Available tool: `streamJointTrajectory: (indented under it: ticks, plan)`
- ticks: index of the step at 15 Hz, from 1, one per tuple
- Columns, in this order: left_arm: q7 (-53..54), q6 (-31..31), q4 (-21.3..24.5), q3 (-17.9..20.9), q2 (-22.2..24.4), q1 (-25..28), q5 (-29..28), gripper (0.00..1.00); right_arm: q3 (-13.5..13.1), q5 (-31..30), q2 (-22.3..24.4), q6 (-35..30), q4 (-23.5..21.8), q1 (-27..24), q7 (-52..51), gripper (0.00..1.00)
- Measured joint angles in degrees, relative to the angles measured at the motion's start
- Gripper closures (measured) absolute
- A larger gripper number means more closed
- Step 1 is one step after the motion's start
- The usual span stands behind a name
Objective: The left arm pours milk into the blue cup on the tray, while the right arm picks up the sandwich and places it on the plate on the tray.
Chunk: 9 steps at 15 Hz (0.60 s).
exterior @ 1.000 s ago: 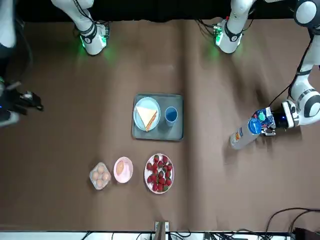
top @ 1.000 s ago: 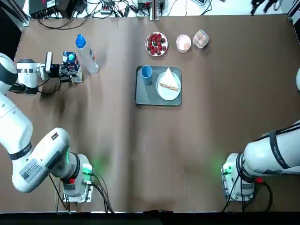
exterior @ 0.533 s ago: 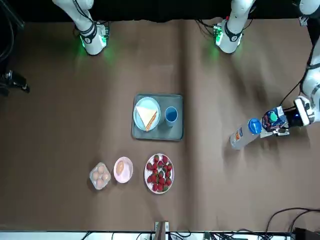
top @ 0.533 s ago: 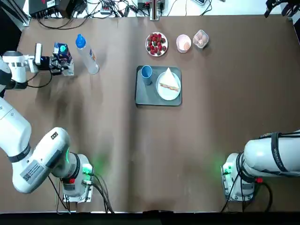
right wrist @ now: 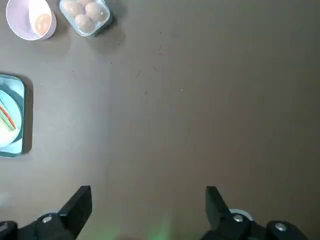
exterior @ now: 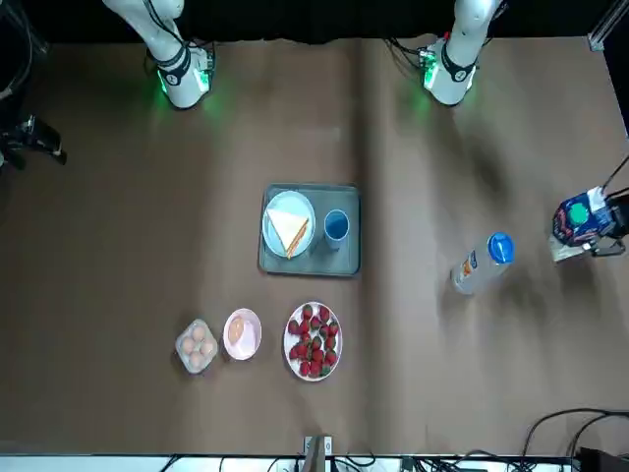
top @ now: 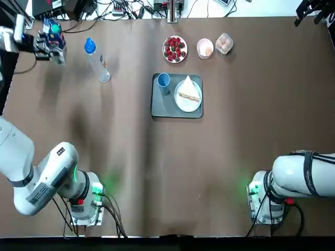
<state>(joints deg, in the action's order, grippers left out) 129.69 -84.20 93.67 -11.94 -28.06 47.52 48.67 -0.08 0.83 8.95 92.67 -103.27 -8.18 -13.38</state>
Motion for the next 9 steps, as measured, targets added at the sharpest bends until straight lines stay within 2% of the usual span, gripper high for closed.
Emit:
streamJointTrajectory:
  ticks: [2,5,9]
  plan:
    - [-5.4,0.5,0.2,-0.5,5.3,-1.2,-1.8,0.49,0.8,0.0,1.0,-1.1,0.7,0.1,3.0,0.0]
    - [-15.7,0.5,0.4,-3.2,12.7,-4.0,-5.4,0.49,1.4,0.0,1.9,-6.5,6.7,0.2,5.0,0.0]
    - [-29.3,0.2,0.8,-11.4,20.6,-5.3,-11.7,0.51,1.2,0.0,0.6,-9.6,12.1,0.1,5.2,0.0]
